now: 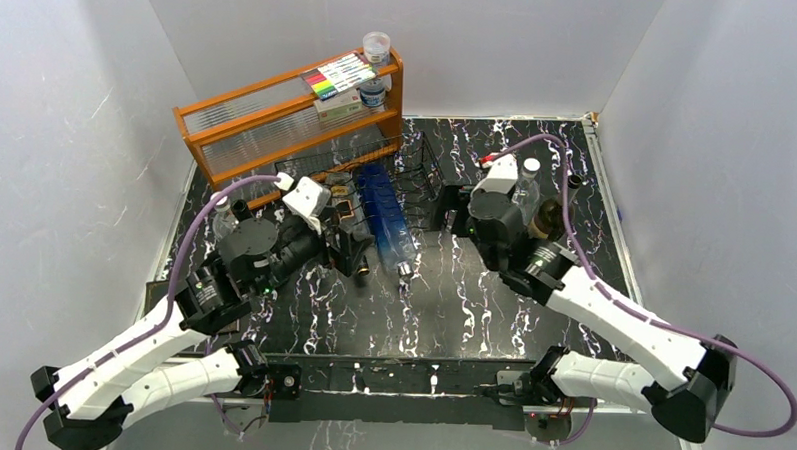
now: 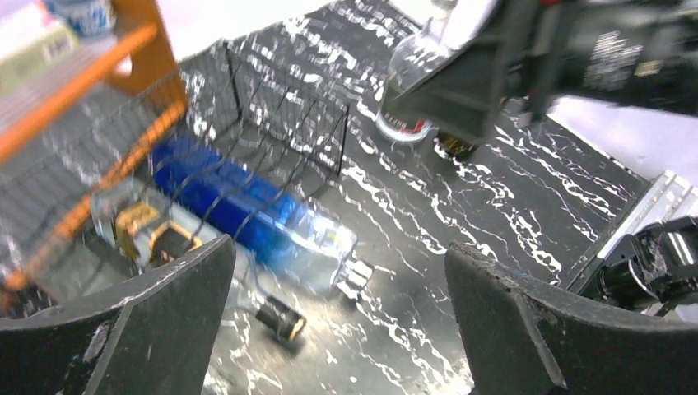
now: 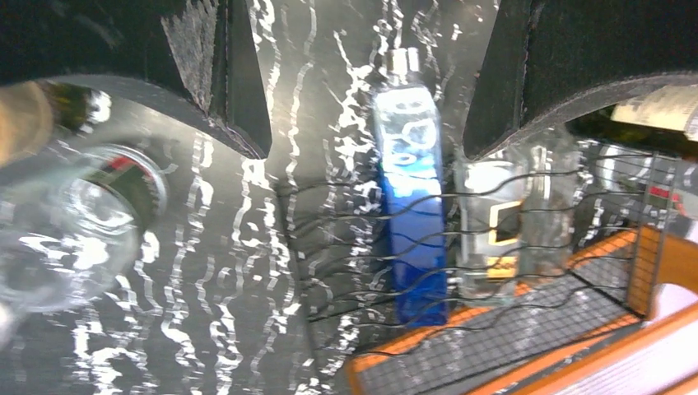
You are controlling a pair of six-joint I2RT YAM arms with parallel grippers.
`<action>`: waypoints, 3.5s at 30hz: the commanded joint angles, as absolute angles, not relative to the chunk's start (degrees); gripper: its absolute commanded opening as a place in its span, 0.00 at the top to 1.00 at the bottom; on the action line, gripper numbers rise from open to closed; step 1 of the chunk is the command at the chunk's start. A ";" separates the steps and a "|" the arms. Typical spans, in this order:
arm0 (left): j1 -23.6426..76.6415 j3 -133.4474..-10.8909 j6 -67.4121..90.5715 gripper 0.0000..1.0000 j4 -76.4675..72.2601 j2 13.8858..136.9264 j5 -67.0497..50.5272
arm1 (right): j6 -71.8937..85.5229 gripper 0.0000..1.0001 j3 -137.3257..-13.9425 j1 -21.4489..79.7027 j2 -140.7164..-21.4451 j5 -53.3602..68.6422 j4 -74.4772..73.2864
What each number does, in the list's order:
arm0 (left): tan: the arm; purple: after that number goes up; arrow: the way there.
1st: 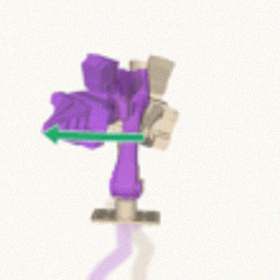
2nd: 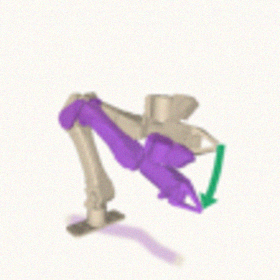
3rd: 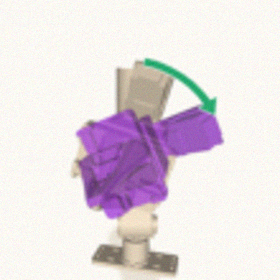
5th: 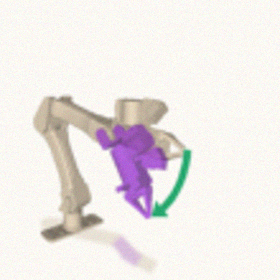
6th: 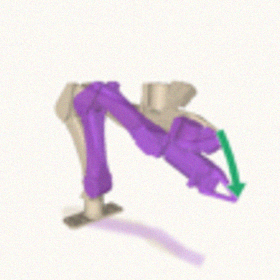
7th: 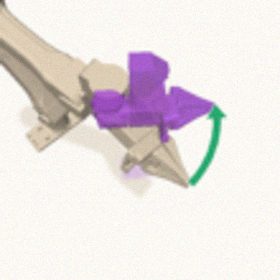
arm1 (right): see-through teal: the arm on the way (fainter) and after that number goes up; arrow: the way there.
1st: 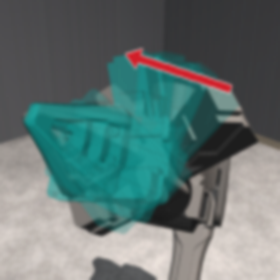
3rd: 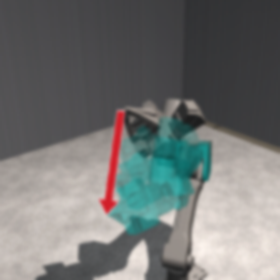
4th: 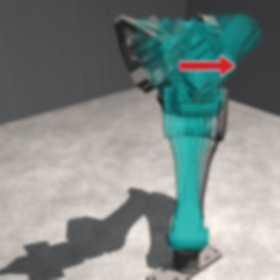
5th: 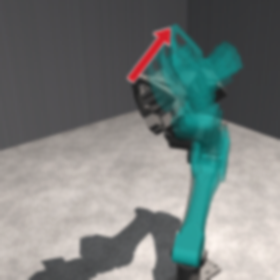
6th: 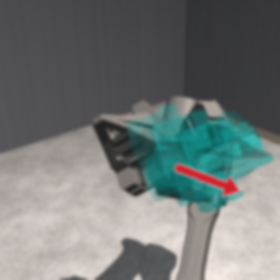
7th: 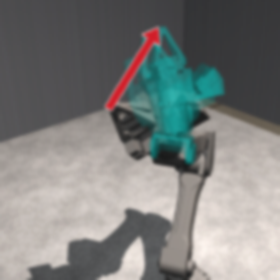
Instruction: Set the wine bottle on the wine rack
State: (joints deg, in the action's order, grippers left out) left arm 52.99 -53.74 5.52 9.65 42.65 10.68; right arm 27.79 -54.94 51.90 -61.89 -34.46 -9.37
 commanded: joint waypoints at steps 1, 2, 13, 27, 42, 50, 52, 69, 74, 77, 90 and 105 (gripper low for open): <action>52.81 -54.92 20.22 0.02 20.12 44.02 19.57 | 27.22 0.03 -61.58 51.05 -58.03 -42.24 -28.27; 52.78 -55.72 21.59 0.02 22.36 44.70 19.75 | 27.90 0.03 -62.94 50.80 -57.75 -44.09 -31.32; 52.82 -51.95 20.30 0.02 23.26 44.56 3.46 | 32.28 0.06 -77.93 46.29 -58.21 -54.69 -50.31; 52.82 -50.79 19.09 0.02 20.83 41.32 -0.09 | 26.98 0.05 -87.35 33.18 -65.58 -49.21 -54.49; 52.83 -50.61 19.76 0.02 20.36 44.11 0.04 | 17.07 0.20 -75.87 15.34 -67.10 -36.47 -38.36; 52.82 -50.66 23.18 0.02 19.86 43.24 0.47 | 16.85 0.34 -72.68 14.36 -69.29 -37.77 -36.65; 52.81 -50.35 24.05 0.02 20.10 42.71 2.06 | 17.15 0.39 -71.90 14.00 -69.05 -37.23 -36.04; 52.83 -51.80 21.62 0.02 16.36 44.43 0.89 | 16.93 1.00 -82.69 13.80 -62.75 -30.70 -47.74; 52.82 -52.22 20.32 0.02 14.55 45.57 0.20 | 18.77 1.00 -82.81 13.78 -57.90 -20.73 -50.31; 52.80 -52.25 18.64 0.02 12.94 47.19 -3.56 | 19.41 1.00 -81.61 13.77 -55.23 -15.64 -52.04; 54.11 -50.22 19.44 0.02 -6.71 61.75 -16.10 | 23.82 1.00 -73.79 13.79 -46.38 11.38 -49.10; 56.71 -46.27 17.16 0.02 -18.01 74.70 -37.53 | 29.89 1.00 -65.76 13.72 -42.13 29.84 -41.84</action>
